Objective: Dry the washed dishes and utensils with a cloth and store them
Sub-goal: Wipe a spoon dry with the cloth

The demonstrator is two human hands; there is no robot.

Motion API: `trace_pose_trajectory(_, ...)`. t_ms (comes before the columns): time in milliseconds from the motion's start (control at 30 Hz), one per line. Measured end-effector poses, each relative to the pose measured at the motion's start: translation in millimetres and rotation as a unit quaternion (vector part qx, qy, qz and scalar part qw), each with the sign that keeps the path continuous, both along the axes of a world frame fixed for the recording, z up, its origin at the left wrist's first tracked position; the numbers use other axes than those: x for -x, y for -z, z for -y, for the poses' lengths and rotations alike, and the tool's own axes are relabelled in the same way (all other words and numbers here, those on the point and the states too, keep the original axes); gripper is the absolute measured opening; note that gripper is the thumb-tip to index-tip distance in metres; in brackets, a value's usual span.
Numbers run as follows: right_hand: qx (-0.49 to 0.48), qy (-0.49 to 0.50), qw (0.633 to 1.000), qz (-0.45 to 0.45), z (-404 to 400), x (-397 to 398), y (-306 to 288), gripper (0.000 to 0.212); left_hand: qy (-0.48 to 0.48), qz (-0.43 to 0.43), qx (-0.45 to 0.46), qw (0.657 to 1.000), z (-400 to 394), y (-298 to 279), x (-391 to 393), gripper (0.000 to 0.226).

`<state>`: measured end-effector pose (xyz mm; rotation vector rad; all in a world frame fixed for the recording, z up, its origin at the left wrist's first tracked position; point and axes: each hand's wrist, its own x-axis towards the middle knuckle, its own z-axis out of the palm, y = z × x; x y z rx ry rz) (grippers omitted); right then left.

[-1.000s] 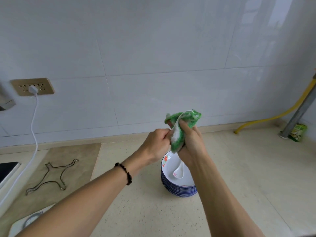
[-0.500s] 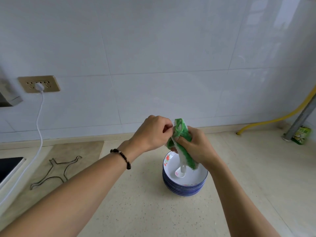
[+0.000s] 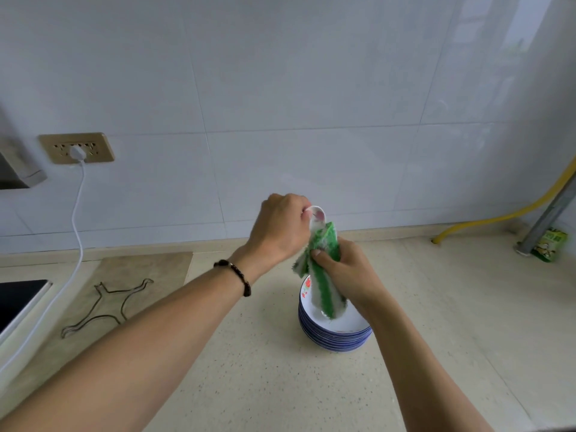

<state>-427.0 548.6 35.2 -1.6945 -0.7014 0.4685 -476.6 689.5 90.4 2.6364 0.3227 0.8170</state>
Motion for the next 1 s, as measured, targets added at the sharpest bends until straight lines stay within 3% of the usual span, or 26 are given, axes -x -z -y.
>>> trace_pose_trajectory(100, -0.013, 0.027, 1.0, 0.001, -3.4, -2.7, -4.2, 0.015, -0.004, 0.006, 0.012, 1.0, 2.1, -3.0, 3.1, 0.022)
trace_pose_trajectory(267, 0.029, -0.026, 0.999, 0.015, 2.9, 9.4, 3.6, 0.011, -0.075, 0.024, 0.049, 0.996, -26.4, -9.5, -0.2, 0.022)
trace_pose_trajectory(433, -0.019, 0.036, 0.999, 0.031, -7.6, 6.9, -14.2, 0.027, -0.01, -0.008, 0.014, 1.0, -0.5, -2.3, 9.4, 0.025)
trace_pose_trajectory(600, 0.034, -0.023, 0.999, 0.033, 0.1, 15.8, -9.9, 0.016, -0.072, 0.037, 0.043, 0.996, -35.7, -19.7, 1.9, 0.026)
trace_pose_trajectory(800, 0.001, 0.048, 0.997, 0.053, -12.9, 7.4, -19.5, 0.022, -0.021, 0.025, -0.006, 0.999, -14.6, -20.3, 9.1, 0.032)
trace_pose_trajectory(1000, 0.022, 0.01, 0.996, 0.081, -11.3, 14.6, -20.7, 0.02, -0.044, 0.043, -0.008, 0.998, -29.5, -40.7, 7.9, 0.035)
